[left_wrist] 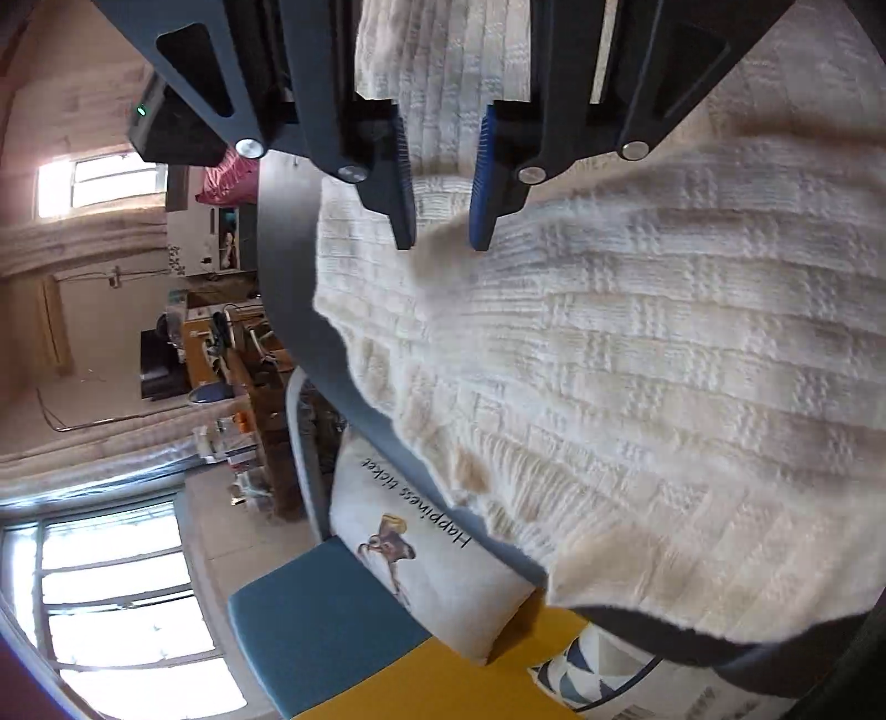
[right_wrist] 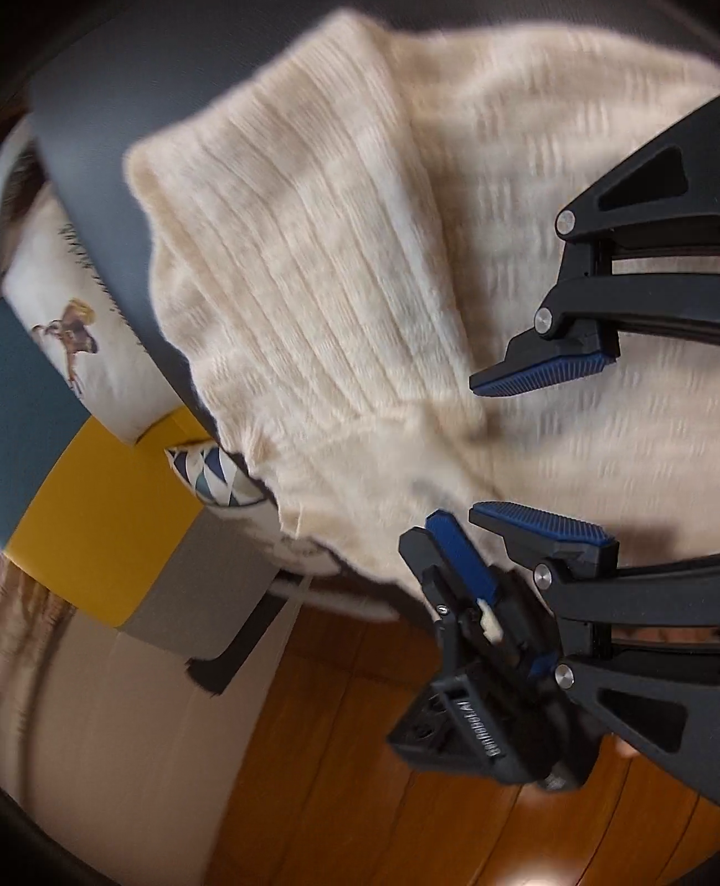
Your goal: Fold clothes
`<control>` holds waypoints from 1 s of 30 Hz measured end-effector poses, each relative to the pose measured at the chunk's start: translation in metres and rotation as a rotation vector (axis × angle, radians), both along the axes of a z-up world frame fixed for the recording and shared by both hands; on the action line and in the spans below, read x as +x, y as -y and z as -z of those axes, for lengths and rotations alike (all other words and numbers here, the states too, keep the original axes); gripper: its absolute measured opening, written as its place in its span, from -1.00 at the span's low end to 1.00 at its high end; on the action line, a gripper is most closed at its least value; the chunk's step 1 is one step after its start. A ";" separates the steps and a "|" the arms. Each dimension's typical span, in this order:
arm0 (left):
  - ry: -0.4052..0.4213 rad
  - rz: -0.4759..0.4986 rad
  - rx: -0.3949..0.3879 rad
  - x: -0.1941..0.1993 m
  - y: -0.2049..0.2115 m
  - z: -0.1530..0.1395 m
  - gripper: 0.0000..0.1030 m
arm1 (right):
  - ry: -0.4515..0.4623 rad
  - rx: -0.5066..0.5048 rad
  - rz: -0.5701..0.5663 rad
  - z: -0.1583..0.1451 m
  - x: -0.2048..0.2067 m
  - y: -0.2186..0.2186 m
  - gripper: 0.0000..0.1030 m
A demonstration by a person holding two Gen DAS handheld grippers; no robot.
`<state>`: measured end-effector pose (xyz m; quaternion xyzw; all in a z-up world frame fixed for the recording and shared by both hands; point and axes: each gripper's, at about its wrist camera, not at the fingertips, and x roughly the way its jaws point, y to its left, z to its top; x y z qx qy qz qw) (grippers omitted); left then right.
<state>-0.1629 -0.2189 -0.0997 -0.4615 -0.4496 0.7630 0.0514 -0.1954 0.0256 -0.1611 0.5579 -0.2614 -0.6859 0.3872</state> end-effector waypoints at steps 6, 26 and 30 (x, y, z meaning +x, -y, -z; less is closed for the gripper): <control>-0.061 -0.021 0.047 0.040 0.031 -0.029 -0.28 | 0.101 -0.097 0.076 0.017 -0.004 0.016 -0.22; -0.101 -0.546 0.348 0.223 0.168 0.034 -0.27 | -0.106 0.126 -0.004 -0.029 -0.008 0.111 -0.89; -0.109 -0.636 0.469 0.221 0.176 0.046 -0.25 | -0.184 0.139 -0.045 -0.070 -0.016 0.131 -0.89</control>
